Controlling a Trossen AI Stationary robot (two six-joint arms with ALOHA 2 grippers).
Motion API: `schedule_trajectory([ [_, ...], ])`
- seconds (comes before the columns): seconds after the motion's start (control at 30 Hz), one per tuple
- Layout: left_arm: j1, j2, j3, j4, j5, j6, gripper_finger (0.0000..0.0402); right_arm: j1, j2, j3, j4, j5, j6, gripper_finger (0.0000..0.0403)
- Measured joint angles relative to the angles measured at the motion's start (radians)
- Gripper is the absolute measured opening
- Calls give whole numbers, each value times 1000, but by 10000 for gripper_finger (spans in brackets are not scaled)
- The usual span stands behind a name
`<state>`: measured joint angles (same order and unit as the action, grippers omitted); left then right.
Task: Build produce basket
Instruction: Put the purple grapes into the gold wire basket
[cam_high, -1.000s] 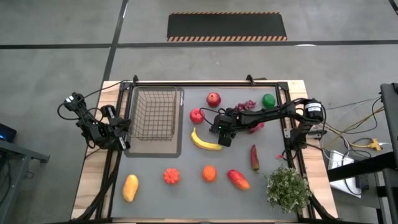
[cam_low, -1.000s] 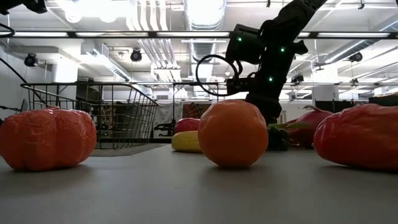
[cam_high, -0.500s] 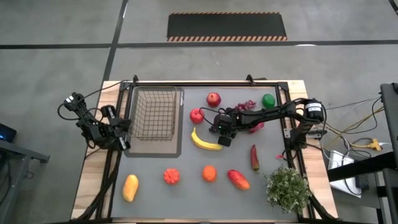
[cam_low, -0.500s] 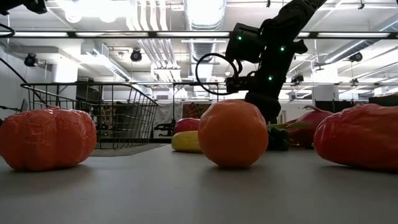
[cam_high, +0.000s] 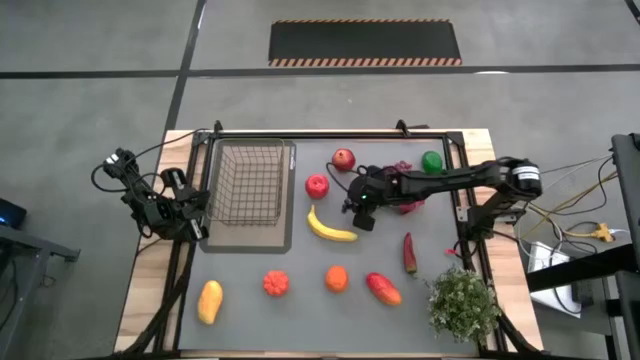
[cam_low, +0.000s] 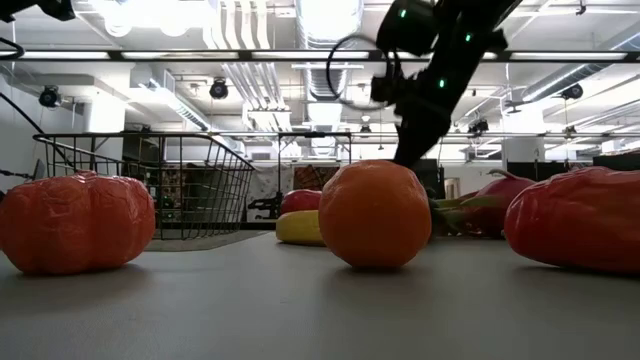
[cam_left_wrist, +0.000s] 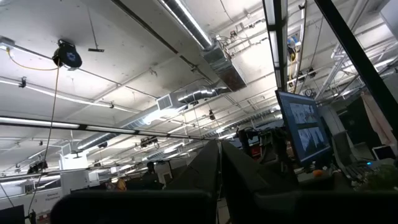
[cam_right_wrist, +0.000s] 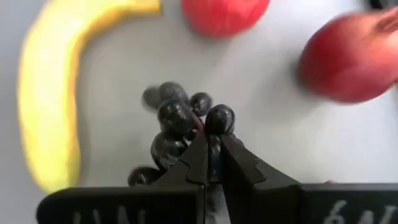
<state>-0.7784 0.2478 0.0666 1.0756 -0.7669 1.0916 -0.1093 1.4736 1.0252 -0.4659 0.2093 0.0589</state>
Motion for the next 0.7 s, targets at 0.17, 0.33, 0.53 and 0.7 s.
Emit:
schedule_trajectory([
  [0.17,0,0,0,66,54,59,1,0,-108,0,62,1,-18,16],
  [0.33,0,-1,0,132,80,101,1,0,-189,0,233,0,-78,15],
  [0.53,0,-1,-8,142,79,101,1,0,-208,0,517,0,-182,15],
  [0.7,0,-1,-8,144,79,100,1,0,-150,0,791,-7,-260,15],
])
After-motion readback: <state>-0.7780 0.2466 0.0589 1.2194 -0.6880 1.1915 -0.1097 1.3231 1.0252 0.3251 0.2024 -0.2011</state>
